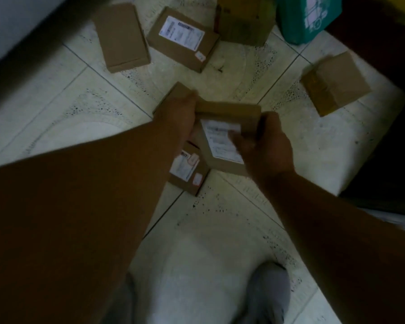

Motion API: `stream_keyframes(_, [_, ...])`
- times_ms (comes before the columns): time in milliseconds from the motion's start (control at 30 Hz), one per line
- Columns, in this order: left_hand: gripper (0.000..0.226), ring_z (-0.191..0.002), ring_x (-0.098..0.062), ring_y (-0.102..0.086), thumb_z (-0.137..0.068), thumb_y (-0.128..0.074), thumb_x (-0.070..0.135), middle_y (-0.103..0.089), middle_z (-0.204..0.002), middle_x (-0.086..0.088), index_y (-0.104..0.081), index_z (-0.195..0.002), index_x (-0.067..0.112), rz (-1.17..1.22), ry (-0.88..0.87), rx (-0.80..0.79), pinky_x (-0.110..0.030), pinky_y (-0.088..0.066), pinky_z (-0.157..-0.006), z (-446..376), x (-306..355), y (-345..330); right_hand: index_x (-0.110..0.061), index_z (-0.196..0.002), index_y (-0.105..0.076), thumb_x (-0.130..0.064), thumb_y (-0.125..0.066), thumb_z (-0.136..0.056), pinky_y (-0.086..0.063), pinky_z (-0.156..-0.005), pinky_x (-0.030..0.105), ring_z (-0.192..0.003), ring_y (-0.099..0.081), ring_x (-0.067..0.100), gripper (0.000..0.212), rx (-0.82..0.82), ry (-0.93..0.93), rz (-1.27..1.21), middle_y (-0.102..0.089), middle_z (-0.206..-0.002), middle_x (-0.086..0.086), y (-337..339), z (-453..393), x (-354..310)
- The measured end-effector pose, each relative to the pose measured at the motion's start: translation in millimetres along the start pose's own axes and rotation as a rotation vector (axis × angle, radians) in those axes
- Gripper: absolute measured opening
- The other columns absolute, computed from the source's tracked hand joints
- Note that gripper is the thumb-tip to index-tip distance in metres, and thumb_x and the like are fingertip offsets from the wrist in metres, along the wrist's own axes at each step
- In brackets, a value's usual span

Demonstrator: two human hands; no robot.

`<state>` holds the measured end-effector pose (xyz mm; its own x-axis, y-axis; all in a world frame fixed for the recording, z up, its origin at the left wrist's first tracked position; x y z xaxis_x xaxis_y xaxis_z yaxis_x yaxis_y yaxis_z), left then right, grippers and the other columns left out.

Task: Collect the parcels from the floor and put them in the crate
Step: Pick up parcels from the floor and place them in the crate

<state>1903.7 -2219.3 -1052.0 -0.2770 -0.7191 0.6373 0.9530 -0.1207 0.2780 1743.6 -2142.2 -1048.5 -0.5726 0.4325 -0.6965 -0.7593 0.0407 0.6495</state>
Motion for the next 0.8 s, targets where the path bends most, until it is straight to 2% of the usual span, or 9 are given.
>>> stream_keyframes(67, [0.068, -0.110, -0.029, -0.063, -0.081, -0.052, 0.072, -0.068, -0.118, -0.007, -0.067, -0.119, 0.018, 0.157, 0.027, 0.052, -0.045, -0.049, -0.097, 29.0, 11.6, 20.2, -0.022, -0.116, -0.050, -0.048, -0.069, -0.087, -0.061, -0.077, 0.040, -0.091, -0.069, 0.013, 0.043, 0.016, -0.068, -0.155, -0.066, -0.103, -0.010, 14.1, 11.7, -31.0])
stream_keyframes(133, [0.085, -0.105, -0.028, -0.067, -0.060, -0.051, 0.089, -0.073, -0.109, -0.002, -0.071, -0.113, 0.025, 0.257, 0.099, -0.032, -0.046, -0.051, -0.093, 66.2, 12.0, 41.2, -0.021, -0.113, -0.056, -0.048, -0.068, -0.088, -0.062, -0.077, 0.039, -0.086, -0.071, 0.009, 0.039, -0.013, -0.206, -0.303, -0.069, -0.097, -0.008, 23.8, 34.0, -61.5])
stream_keyframes(167, [0.087, -0.102, -0.028, -0.069, -0.056, -0.051, 0.092, -0.075, -0.107, 0.000, -0.073, -0.110, 0.027, 0.280, 0.132, -0.088, -0.047, -0.051, -0.092, 84.0, 10.4, 51.2, -0.020, -0.112, -0.059, -0.049, -0.066, -0.089, -0.062, -0.076, 0.040, -0.085, -0.071, 0.010, 0.038, -0.013, -0.261, -0.354, -0.071, -0.096, -0.007, 30.1, 46.1, -77.1])
stream_keyframes(233, [0.076, -0.100, -0.028, -0.070, -0.065, -0.054, 0.085, -0.075, -0.107, -0.002, -0.073, -0.110, 0.027, 0.278, 0.168, -0.162, -0.048, -0.053, -0.092, 129.8, 8.6, 71.4, -0.020, -0.106, -0.066, -0.050, -0.062, -0.092, -0.062, -0.076, 0.039, -0.081, -0.073, 0.012, 0.034, -0.040, -0.317, -0.376, -0.073, -0.092, -0.004, 40.9, 70.8, -106.2])
stream_keyframes(367, [0.068, -0.092, -0.028, -0.069, -0.080, -0.041, 0.080, -0.073, -0.097, -0.006, -0.070, -0.098, 0.022, 0.108, 0.194, -0.032, -0.045, -0.054, -0.089, 219.9, 25.0, 133.7, -0.019, -0.095, -0.068, -0.049, -0.054, -0.097, -0.061, -0.074, 0.039, -0.077, -0.073, 0.016, 0.034, -0.243, -0.448, -0.353, -0.075, -0.086, -0.001, 60.9, 132.6, -174.7])
stream_keyframes(567, [0.056, -0.084, -0.025, -0.067, -0.093, -0.031, 0.070, -0.070, -0.089, -0.005, -0.064, -0.089, 0.025, 0.133, 0.126, 0.203, -0.041, -0.057, -0.080, 366.5, 80.0, 253.5, -0.025, -0.104, -0.063, -0.061, -0.034, -0.098, -0.054, -0.076, 0.036, -0.087, -0.066, 0.019, 0.046, -0.396, -0.273, -0.169, -0.068, -0.094, 0.001, 105.4, 237.4, -333.9])
stream_keyframes(633, [0.061, -0.085, -0.024, -0.069, -0.087, -0.032, 0.076, -0.072, -0.090, -0.003, -0.067, -0.091, 0.026, 0.199, 0.089, 0.221, -0.042, -0.058, -0.078, 416.5, 104.7, 290.3, -0.022, -0.110, -0.062, -0.068, -0.029, -0.094, -0.056, -0.081, 0.043, -0.088, -0.066, 0.022, 0.058, -0.368, -0.181, -0.091, -0.067, -0.096, 0.003, 126.6, 269.5, -386.7])
stream_keyframes(700, [0.069, -0.088, -0.027, -0.071, -0.076, -0.036, 0.083, -0.075, -0.092, -0.002, -0.072, -0.095, 0.027, 0.282, 0.027, 0.206, -0.049, -0.058, -0.081, 460.9, 131.3, 322.9, -0.020, -0.107, -0.062, -0.069, -0.030, -0.094, -0.058, -0.079, 0.044, -0.086, -0.067, 0.022, 0.060, -0.303, -0.085, -0.085, -0.068, -0.094, 0.003, 150.9, 296.3, -438.4])
stream_keyframes(800, [0.060, -0.088, -0.026, -0.072, -0.078, -0.040, 0.078, -0.076, -0.093, -0.001, -0.072, -0.095, 0.029, 0.371, -0.101, 0.231, -0.049, -0.057, -0.082, 513.7, 165.5, 363.5, -0.021, -0.110, -0.062, -0.066, -0.034, -0.096, -0.056, -0.086, 0.044, -0.091, -0.067, 0.021, 0.055, -0.220, 0.054, -0.112, -0.068, -0.099, 0.002, 183.8, 326.9, -500.5])
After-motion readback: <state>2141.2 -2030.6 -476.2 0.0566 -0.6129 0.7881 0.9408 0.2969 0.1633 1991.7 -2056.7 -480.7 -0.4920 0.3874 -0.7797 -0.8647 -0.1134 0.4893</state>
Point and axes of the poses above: each hand's wrist, its own z-axis away from the middle knuckle, its own y-axis out of the back of the hand, x = y × z, the point moved 2 cm from there along -z, towards the middle knuckle
